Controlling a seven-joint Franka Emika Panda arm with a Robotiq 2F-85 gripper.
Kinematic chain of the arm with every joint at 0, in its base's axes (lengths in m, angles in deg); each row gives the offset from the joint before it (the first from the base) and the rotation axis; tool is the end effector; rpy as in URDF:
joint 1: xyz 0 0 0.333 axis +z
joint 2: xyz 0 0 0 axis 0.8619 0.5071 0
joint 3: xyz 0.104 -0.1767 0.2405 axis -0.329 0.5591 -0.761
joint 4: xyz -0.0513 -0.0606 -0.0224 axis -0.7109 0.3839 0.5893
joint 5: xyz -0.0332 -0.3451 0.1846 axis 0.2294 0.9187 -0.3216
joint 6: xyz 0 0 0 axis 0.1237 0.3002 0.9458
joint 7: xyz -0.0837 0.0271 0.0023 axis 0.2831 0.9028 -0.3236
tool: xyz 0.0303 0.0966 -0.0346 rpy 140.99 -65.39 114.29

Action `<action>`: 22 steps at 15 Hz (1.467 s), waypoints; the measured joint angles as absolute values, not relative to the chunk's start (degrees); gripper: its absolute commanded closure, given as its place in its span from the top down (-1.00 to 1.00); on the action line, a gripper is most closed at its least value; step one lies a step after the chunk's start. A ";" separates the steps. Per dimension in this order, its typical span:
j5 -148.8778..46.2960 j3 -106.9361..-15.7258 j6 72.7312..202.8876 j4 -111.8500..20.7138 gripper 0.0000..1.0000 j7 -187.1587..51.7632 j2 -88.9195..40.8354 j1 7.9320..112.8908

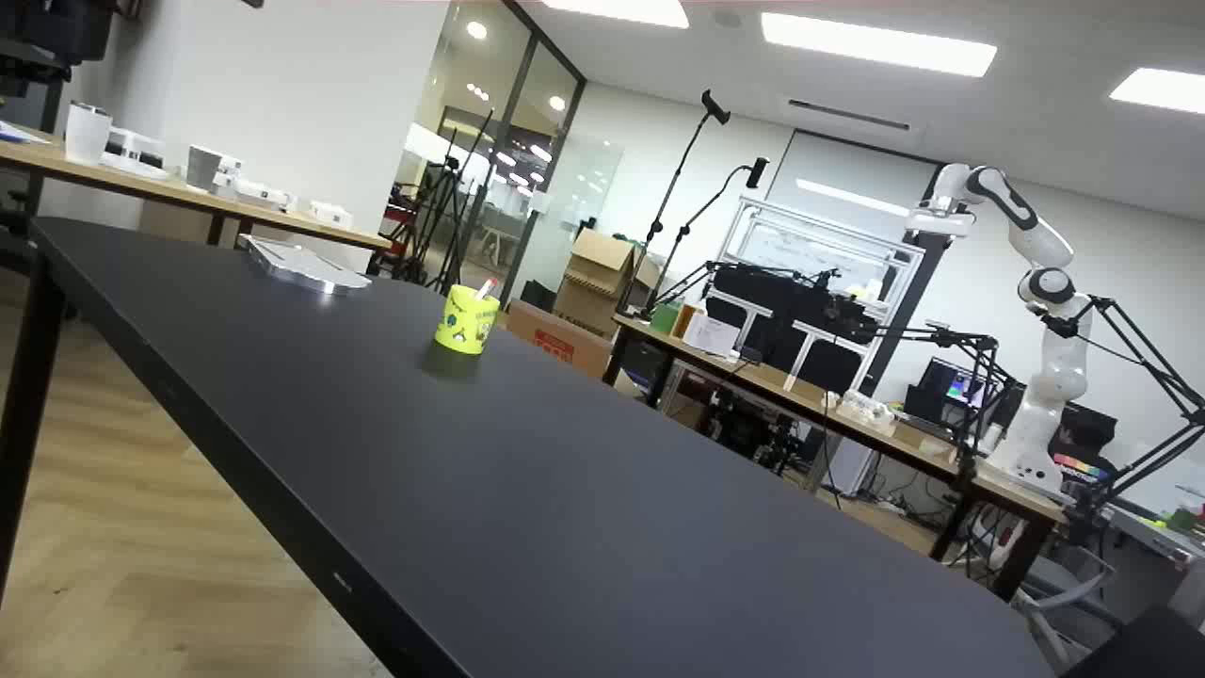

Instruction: Remove the red marker from the yellow mug

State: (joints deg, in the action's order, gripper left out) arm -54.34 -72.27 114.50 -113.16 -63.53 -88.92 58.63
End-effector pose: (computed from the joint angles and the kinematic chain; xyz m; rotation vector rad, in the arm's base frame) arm 0.2921 0.0283 0.4305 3.0490 -0.1356 0.0007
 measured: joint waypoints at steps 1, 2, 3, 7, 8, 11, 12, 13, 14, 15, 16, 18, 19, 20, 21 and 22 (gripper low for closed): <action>-54.34 -72.27 114.50 -113.15 1.00 -63.53 -88.92 58.63; -54.34 -72.27 114.50 -113.15 1.00 -63.53 -88.92 58.63; -54.34 -72.27 114.50 -113.15 1.00 -63.53 -88.92 58.63; -54.34 -72.27 114.50 -113.15 1.00 -63.53 -88.92 58.63; -54.34 -72.27 114.50 -113.15 1.00 -63.53 -88.92 58.63; -54.34 -72.27 114.50 -113.15 1.00 -63.53 -88.92 58.63; -54.34 -72.27 114.50 -113.15 1.00 -63.53 -88.92 58.63; -54.34 -72.27 114.50 -113.15 1.00 -63.53 -88.92 58.63; -54.34 -72.27 114.50 -113.15 1.00 -63.53 -88.92 58.63; -54.34 -72.27 114.50 -113.15 1.00 -63.53 -88.92 58.63; -54.34 -72.27 114.50 -113.15 1.00 -63.53 -88.92 58.63; -54.34 -72.27 114.50 -113.15 1.00 -63.53 -88.92 58.63; -54.34 -72.27 114.50 -113.15 1.00 -63.53 -88.92 58.63; -54.25 -72.21 114.68 -113.09 1.00 -63.81 -88.75 58.64; -54.17 -71.95 115.35 -112.85 1.00 -64.61 -88.05 58.63; -53.76 -71.48 116.66 -112.41 1.00 -65.05 -86.67 58.48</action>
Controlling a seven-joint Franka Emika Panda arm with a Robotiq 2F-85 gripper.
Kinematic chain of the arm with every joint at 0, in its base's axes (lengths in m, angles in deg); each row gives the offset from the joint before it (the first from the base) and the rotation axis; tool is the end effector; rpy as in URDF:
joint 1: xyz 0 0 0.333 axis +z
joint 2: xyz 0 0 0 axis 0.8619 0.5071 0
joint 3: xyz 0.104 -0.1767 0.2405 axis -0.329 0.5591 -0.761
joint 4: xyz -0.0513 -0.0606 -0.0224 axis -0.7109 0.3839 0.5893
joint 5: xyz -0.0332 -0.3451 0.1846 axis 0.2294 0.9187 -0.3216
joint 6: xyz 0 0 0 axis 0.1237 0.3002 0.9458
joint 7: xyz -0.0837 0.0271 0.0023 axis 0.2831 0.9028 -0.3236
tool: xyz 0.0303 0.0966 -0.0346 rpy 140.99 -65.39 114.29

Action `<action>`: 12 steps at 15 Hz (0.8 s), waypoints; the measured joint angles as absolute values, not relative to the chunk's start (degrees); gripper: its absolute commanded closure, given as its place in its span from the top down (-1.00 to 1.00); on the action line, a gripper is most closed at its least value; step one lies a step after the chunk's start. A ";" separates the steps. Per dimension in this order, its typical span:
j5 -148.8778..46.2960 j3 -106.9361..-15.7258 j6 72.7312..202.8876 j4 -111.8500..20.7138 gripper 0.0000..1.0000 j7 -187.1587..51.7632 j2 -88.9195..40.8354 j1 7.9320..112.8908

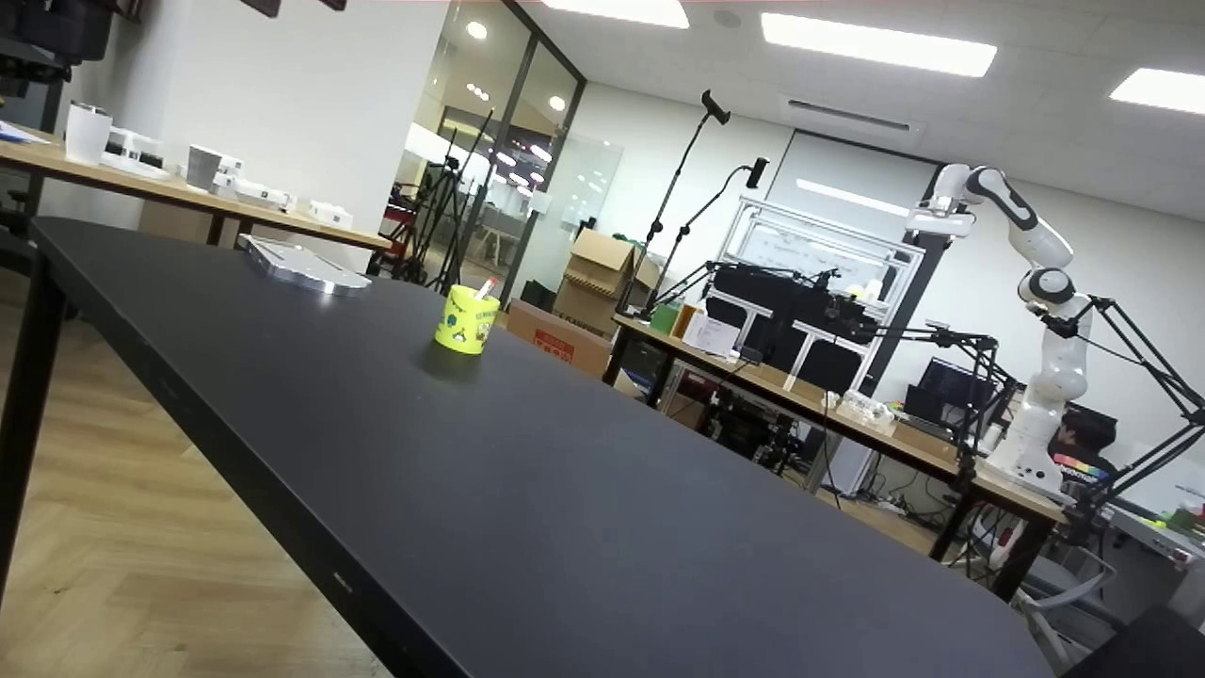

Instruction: Remove the red marker from the yellow mug

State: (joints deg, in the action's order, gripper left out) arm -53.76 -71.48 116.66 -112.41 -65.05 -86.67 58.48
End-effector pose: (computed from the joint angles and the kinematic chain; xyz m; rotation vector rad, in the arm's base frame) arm 0.3025 0.0243 0.4287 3.0552 -0.1017 0.0162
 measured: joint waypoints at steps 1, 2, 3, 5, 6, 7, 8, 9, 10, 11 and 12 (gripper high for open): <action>-52.82 -70.66 118.39 -111.61 1.00 -65.83 -84.59 58.01; -52.03 -69.53 120.04 -110.51 1.00 -67.24 -82.01 57.33; -51.30 -68.18 121.52 -108.94 1.00 -69.11 -78.93 56.65; -50.67 -65.64 123.11 -104.84 1.00 -73.35 -72.44 56.01; -50.69 -64.64 123.21 -102.21 1.00 -75.48 -68.96 56.06; -50.78 -64.01 123.23 -99.46 1.00 -77.46 -65.62 56.20; -50.84 -63.68 123.23 -96.42 1.00 -79.15 -62.16 56.44; -51.00 -63.57 123.28 -93.25 1.00 -80.64 -58.72 56.87; -51.19 -63.65 123.45 -90.07 1.00 -81.85 -55.39 57.39; -51.40 -63.87 123.74 -86.85 1.00 -82.74 -52.12 58.06; -51.92 -64.24 123.86 -83.45 1.00 -83.48 -48.86 58.85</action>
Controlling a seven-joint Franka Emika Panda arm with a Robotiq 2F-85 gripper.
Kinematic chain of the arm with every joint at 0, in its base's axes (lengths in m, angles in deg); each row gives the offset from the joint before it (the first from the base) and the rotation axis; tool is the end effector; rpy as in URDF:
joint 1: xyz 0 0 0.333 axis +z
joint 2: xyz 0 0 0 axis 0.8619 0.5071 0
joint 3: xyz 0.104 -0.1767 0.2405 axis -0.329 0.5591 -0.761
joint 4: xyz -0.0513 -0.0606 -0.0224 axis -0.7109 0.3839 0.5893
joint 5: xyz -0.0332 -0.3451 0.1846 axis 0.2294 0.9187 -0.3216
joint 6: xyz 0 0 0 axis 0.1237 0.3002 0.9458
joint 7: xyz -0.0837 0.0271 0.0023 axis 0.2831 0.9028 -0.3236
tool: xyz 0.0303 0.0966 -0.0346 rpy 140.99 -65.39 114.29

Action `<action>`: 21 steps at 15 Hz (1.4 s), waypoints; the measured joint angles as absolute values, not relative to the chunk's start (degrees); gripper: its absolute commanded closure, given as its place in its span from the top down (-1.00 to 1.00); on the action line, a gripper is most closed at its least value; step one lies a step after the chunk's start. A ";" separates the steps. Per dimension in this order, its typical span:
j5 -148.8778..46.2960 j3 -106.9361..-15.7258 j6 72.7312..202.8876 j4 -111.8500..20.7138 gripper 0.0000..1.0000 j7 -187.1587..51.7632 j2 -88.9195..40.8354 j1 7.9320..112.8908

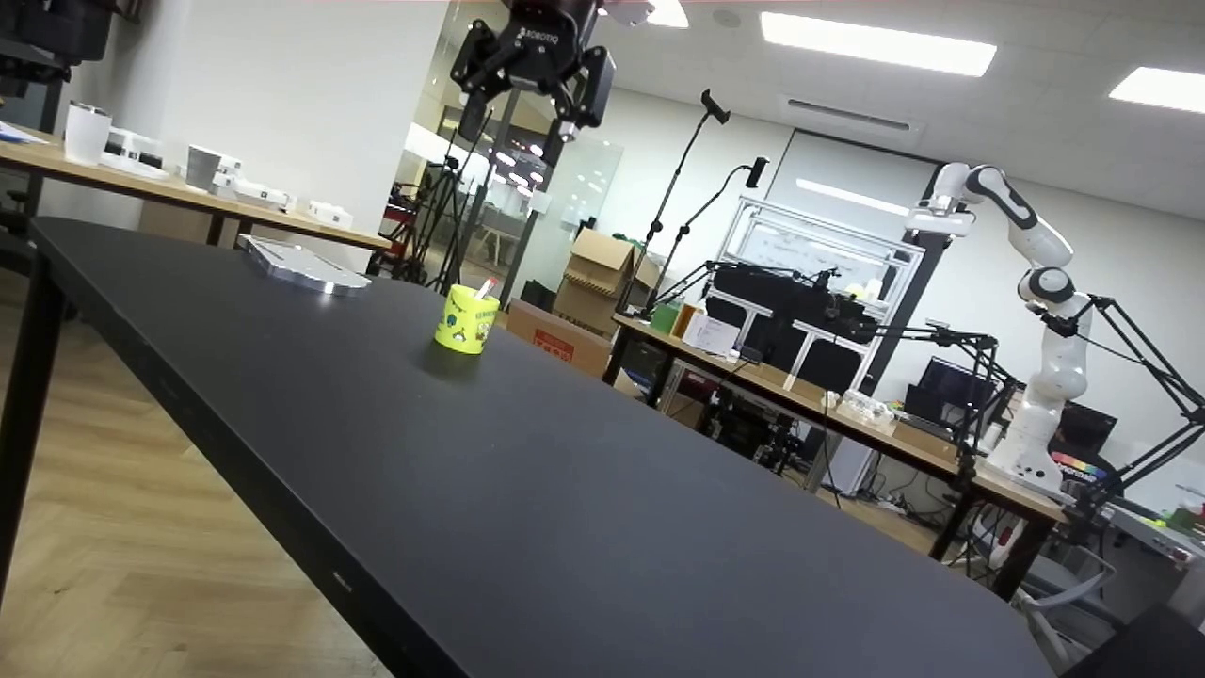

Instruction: Remove the red marker from the yellow mug

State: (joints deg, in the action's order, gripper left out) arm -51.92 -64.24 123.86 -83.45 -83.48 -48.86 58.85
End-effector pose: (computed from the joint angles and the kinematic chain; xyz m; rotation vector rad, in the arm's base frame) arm 0.4901 -0.0166 0.4154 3.0991 0.2892 -0.0410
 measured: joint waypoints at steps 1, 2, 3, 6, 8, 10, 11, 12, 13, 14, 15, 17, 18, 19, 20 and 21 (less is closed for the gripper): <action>-52.91 -64.73 123.80 -80.08 1.00 -84.25 -45.72 59.69; -54.02 -65.26 123.71 -76.93 1.00 -84.92 -42.81 60.51; -55.02 -66.00 123.50 -73.61 1.00 -85.14 -39.83 61.29; -56.63 -67.73 122.05 -65.91 1.00 -85.08 -33.00 62.75; -56.67 -67.81 121.51 -64.19 1.00 -85.08 -31.37 62.81; -56.67 -67.74 121.33 -63.86 1.00 -85.09 -31.27 62.64; -56.67 -67.74 121.26 -63.79 1.00 -85.09 -31.27 62.61; -56.67 -67.75 121.23 -63.76 1.00 -85.09 -31.27 62.61; -56.67 -67.75 121.21 -63.74 1.00 -85.09 -31.27 62.61; -56.67 -67.75 121.19 -63.74 1.00 -85.09 -31.27 62.61; -56.67 -67.75 121.18 -63.73 1.00 -85.09 -31.27 62.61; -56.25 -67.73 121.33 -63.53 1.00 -85.09 -31.13 62.54; -55.71 -67.68 121.39 -62.77 1.00 -85.10 -30.62 62.35; -55.18 -67.54 121.16 -61.00 1.00 -85.18 -29.42 61.99; -55.01 -67.30 120.71 -58.43 1.00 -85.32 -27.65 61.55; -54.82 -67.02 120.48 -55.47 1.00 -85.42 -25.48 61.06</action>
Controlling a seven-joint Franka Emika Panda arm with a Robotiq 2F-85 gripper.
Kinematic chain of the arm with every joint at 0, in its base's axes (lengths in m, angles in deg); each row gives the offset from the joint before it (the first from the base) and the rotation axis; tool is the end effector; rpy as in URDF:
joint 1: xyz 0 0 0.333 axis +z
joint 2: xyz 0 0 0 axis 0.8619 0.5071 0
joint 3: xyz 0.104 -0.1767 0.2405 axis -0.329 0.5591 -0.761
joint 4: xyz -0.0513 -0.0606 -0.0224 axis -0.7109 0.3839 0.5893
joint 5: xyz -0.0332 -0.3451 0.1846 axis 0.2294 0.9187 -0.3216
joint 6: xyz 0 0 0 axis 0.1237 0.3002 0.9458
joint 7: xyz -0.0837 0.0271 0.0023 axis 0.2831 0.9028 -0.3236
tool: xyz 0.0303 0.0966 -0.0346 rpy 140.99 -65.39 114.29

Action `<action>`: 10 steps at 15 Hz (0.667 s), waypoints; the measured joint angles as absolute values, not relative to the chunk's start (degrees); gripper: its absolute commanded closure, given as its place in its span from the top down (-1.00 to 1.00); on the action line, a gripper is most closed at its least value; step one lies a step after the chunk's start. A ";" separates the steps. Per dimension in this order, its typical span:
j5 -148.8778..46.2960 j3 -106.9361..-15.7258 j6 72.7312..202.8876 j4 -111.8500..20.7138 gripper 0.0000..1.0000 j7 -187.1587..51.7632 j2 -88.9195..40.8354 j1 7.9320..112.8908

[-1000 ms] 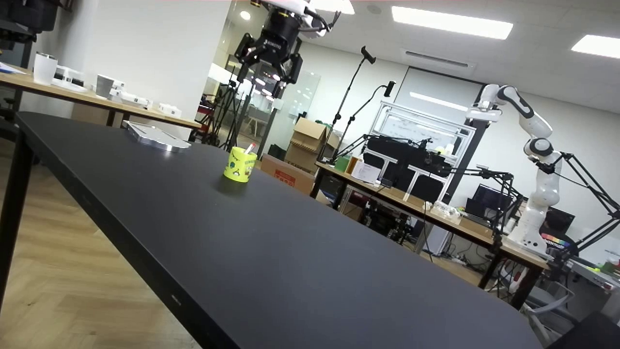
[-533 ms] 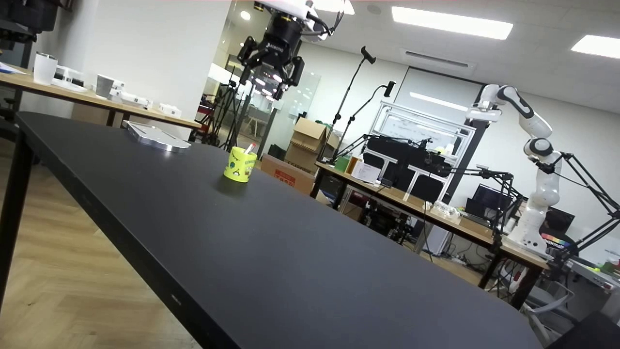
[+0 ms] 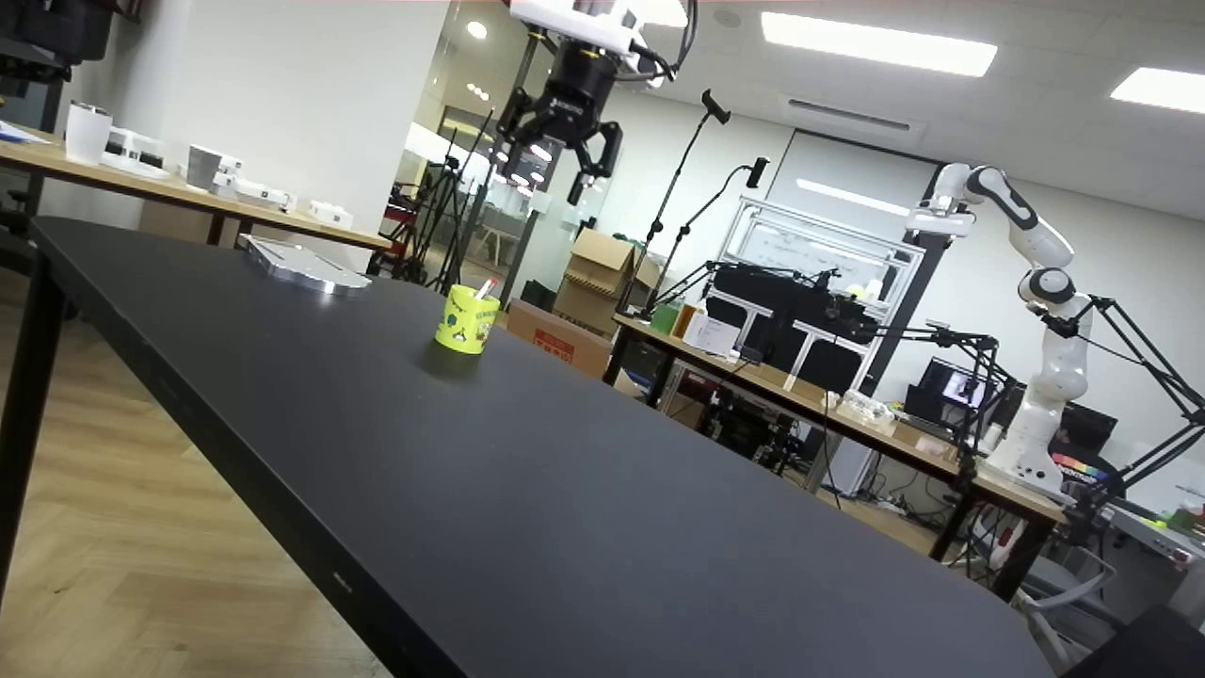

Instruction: Remove the red marker from the yellow mug

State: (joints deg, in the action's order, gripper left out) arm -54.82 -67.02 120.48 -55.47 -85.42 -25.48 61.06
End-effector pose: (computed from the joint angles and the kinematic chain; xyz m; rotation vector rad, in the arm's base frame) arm 0.6271 0.0353 0.4066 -3.0938 -0.4362 0.0001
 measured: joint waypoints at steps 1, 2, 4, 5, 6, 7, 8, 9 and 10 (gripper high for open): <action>-54.46 -66.84 120.46 -52.44 1.00 -85.47 -23.11 60.58; -54.17 -66.78 120.41 -49.44 1.00 -85.48 -20.74 60.20; -54.01 -66.82 119.69 -43.50 1.00 -85.48 -15.85 60.00; -53.97 -67.02 119.05 -40.70 1.00 -85.53 -13.52 60.11; -53.90 -67.31 118.27 -37.76 1.00 -85.59 -11.01 60.41; -53.87 -67.72 117.39 -34.99 1.00 -85.72 -8.65 60.83; -53.87 -68.23 116.40 -32.24 1.00 -85.93 -6.31 61.36; -53.86 -68.78 115.32 -29.59 1.00 -86.11 -4.04 61.98; -53.75 -69.29 114.17 -26.92 1.00 -86.27 -1.80 62.73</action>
